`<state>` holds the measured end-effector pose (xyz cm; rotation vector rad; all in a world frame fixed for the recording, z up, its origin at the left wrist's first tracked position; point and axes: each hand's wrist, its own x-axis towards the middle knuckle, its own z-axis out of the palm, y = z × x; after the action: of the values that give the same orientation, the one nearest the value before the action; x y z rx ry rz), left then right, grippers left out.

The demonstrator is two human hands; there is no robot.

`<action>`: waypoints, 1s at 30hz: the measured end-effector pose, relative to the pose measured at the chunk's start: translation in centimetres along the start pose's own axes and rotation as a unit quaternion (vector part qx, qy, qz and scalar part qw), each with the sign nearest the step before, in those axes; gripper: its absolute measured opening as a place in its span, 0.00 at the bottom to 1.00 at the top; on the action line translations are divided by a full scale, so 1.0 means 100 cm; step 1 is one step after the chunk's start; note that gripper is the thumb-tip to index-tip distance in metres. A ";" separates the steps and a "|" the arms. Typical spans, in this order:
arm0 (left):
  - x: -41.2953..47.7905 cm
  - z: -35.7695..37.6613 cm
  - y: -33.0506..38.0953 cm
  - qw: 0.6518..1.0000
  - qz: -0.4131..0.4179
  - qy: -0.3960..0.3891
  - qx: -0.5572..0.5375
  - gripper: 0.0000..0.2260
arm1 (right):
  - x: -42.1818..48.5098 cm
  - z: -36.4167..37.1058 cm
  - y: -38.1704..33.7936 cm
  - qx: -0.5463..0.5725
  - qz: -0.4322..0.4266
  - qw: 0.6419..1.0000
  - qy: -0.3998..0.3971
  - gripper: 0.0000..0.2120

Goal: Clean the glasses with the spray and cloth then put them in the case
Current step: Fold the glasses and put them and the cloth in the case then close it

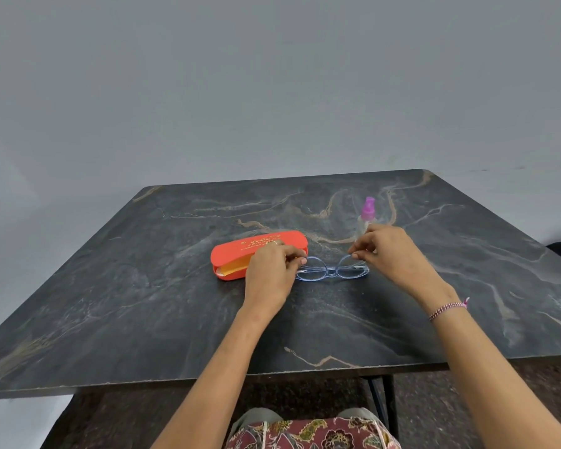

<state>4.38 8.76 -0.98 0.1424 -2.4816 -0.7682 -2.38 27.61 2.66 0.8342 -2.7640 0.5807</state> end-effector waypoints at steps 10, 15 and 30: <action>-0.008 -0.016 -0.003 0.992 0.109 0.064 -0.007 0.05 | 0.014 -0.004 -0.011 0.045 0.003 0.998 -0.033 0.09; -0.012 -0.024 -0.009 0.979 0.169 0.112 -0.009 0.06 | 0.021 -0.002 -0.019 0.057 -0.010 0.994 -0.087 0.10; 0.013 -0.080 -0.095 0.997 -0.007 -0.071 -0.005 0.34 | 0.032 0.018 -0.049 0.128 -0.064 0.989 -0.028 0.08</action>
<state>6.90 -3.46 -0.10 0.1041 -2.6117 -0.8225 -2.39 21.49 3.51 1.0878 -2.6961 0.9125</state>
